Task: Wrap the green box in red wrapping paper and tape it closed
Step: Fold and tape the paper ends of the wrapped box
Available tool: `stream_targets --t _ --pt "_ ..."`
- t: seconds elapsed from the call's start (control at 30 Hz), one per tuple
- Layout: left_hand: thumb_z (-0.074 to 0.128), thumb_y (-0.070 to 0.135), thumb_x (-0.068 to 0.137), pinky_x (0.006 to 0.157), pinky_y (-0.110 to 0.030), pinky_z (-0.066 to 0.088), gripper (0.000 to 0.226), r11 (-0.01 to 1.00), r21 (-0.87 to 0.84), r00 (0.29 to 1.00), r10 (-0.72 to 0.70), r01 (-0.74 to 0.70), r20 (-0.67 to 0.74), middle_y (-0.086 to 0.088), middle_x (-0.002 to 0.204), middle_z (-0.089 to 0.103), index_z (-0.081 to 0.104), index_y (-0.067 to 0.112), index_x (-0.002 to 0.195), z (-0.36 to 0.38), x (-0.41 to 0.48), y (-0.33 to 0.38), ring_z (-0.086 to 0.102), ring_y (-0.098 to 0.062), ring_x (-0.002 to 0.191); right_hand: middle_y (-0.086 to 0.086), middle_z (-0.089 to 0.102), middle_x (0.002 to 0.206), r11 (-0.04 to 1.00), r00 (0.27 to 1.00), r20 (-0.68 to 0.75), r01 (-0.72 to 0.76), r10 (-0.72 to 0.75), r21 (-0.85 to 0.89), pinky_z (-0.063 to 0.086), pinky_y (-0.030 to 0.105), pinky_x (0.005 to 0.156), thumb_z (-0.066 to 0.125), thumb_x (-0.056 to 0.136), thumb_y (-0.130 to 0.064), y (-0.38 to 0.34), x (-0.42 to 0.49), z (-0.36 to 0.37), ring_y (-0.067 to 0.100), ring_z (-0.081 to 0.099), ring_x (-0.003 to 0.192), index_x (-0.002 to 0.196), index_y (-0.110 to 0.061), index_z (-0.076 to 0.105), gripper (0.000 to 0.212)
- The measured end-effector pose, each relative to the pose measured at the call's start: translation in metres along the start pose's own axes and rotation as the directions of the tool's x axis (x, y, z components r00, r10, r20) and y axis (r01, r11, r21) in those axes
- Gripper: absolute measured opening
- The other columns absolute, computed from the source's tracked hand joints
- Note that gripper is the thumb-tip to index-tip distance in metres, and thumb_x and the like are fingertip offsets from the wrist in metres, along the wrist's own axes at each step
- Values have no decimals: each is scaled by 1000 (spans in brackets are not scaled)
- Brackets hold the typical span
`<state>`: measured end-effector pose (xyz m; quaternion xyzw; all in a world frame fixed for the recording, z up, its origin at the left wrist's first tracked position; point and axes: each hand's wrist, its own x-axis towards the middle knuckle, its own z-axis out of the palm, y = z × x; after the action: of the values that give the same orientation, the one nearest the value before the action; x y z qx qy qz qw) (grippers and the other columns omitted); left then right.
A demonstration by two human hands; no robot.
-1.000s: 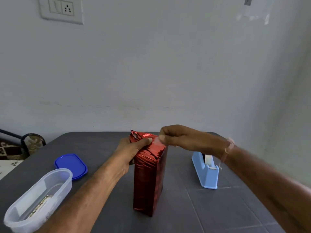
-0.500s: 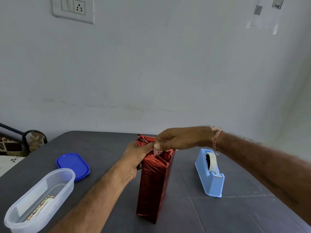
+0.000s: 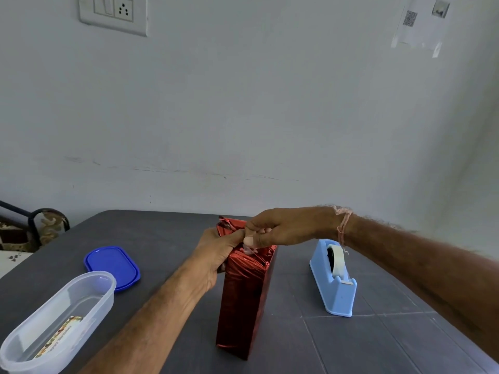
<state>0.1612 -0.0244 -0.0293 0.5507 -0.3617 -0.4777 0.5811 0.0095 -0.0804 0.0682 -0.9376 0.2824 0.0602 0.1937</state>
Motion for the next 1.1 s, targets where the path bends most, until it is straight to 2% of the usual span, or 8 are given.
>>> stream_targets --t 0.1,0.23,0.4,0.53,0.67,0.9,1.0,1.1 --pt "80 33 86 47 -21 41 31 1000 3 1000 -1 1 -2 -3 64 69 76 3 95 1 0 0 57 -9 46 -10 62 96 997 1000 -23 -5 4 -75 41 26 82 54 103 -40 -1 1 1 3 55 87 107 -16 67 28" --pt "80 33 87 42 -20 40 26 1000 23 1000 -7 6 18 2 56 65 73 9 85 0 1 0 56 -6 41 -13 57 87 985 999 -33 -3 -3 -171 43 25 76 55 102 -43 -6 -1 2 3 54 81 95 -23 61 21" --pt "81 32 87 39 -17 39 24 999 33 999 -4 3 34 5 50 62 70 11 80 0 2 0 53 -4 37 -11 57 85 972 998 -60 -8 -7 -237 46 28 76 56 102 -43 -10 -2 5 6 54 79 96 -20 60 23" --pt "82 33 85 48 -21 43 31 1000 30 1000 -10 10 17 -1 61 66 76 4 93 -2 4 -2 57 -10 47 -17 57 83 948 994 -102 -62 31 -312 48 32 79 57 98 -53 -13 -4 5 7 58 82 97 -26 63 27" --pt "84 34 81 55 -27 44 38 1000 23 1000 -6 6 15 -10 75 71 77 1 97 -1 5 -3 60 -16 58 -12 66 90 920 988 -147 -104 51 -378 49 32 79 58 93 -62 -13 -3 5 11 63 87 91 -33 62 29" --pt "85 32 79 65 -31 53 31 1000 21 1000 1 -1 23 -13 85 78 79 7 96 0 3 -1 69 -19 68 -8 72 91 882 979 -187 -153 76 -446 42 29 72 58 89 -69 -14 3 5 12 65 85 95 -27 73 45" --pt "87 32 77 80 -39 59 32 1000 17 1000 12 -13 29 -12 89 80 79 10 98 -1 2 -2 73 -24 77 -2 74 93 847 967 -195 -238 162 -475 50 34 77 53 78 -85 -8 5 2 19 68 88 95 -20 71 70" --pt "86 31 79 88 -45 60 33 999 15 999 28 -28 26 -12 90 80 78 10 103 -2 3 -3 76 -26 81 1 72 99 882 949 -189 -305 251 -359 54 40 83 52 68 -93 3 2 2 22 67 93 100 -19 67 83"
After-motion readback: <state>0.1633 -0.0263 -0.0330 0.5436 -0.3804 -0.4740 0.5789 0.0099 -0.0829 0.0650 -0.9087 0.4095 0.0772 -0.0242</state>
